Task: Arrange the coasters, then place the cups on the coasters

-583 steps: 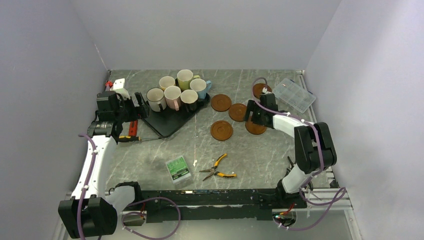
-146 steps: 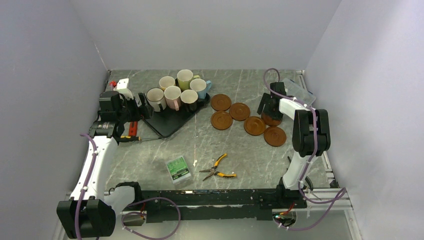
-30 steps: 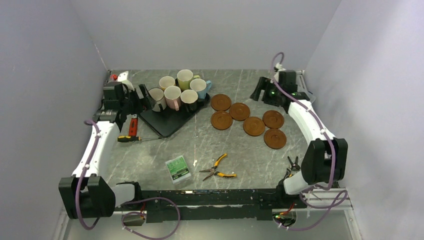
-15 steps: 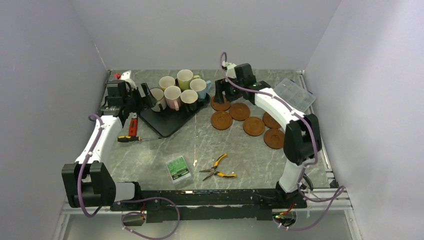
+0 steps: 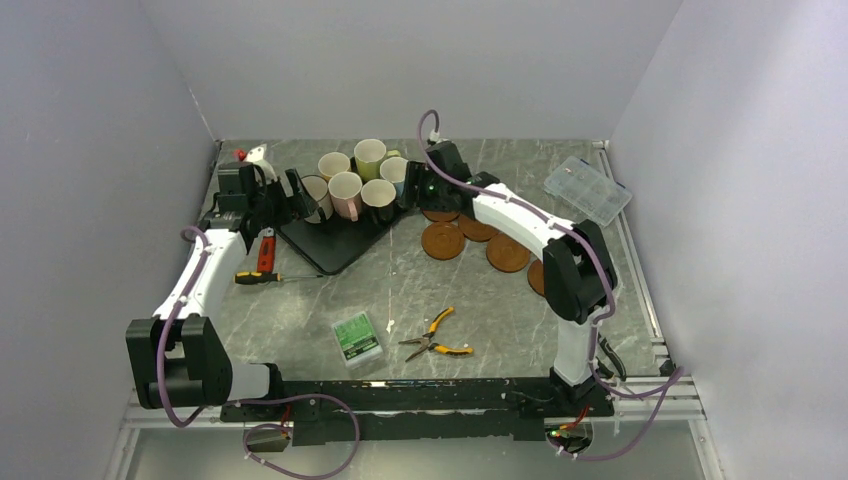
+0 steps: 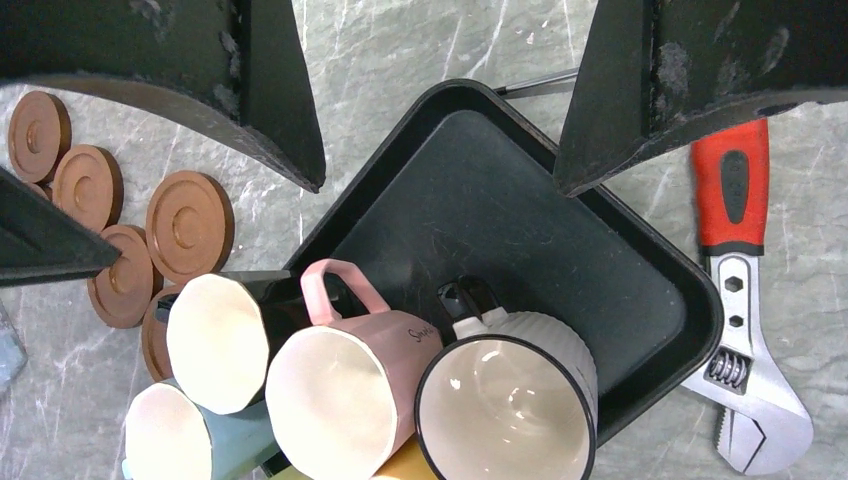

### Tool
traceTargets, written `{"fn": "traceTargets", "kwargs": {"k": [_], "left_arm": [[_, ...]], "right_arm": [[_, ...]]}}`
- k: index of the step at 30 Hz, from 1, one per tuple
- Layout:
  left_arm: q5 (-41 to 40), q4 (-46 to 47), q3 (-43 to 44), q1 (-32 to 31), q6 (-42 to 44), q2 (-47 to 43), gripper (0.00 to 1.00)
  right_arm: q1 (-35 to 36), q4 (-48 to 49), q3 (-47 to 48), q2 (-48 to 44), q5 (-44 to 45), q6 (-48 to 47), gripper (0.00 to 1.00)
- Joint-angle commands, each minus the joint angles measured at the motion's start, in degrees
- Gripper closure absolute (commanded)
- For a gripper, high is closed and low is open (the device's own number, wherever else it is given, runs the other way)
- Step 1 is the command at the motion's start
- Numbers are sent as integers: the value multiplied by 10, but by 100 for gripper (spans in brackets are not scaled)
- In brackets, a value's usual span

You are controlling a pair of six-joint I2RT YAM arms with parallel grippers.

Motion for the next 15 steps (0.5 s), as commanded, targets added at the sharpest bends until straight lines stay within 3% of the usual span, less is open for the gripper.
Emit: {"fn": "traceTargets", "kwargs": {"k": [1, 15], "left_arm": [[19, 17, 2, 1, -9, -12, 10], [3, 4, -1, -1, -3, -47, 9]], "right_arm": [[38, 65, -19, -32, 52, 135, 32], [65, 45, 75, 68, 108, 244, 39]]}}
